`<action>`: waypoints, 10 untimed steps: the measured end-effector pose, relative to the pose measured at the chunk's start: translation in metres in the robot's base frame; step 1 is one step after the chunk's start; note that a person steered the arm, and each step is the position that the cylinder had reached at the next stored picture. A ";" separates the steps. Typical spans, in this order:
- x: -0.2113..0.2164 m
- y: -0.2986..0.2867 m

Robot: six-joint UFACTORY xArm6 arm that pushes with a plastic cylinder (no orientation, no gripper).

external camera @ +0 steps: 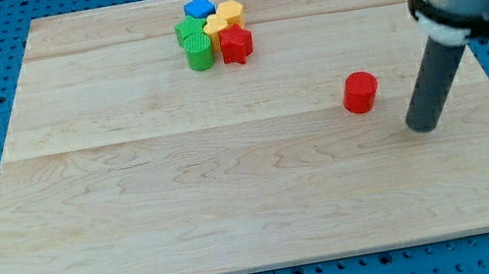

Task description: Push the red circle in between the red star and the yellow hexagon

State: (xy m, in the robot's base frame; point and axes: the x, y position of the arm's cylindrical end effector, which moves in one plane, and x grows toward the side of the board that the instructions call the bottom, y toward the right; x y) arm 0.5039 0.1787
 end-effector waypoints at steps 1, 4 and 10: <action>-0.030 -0.044; -0.144 -0.029; -0.236 -0.062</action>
State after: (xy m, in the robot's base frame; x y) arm 0.2681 0.1166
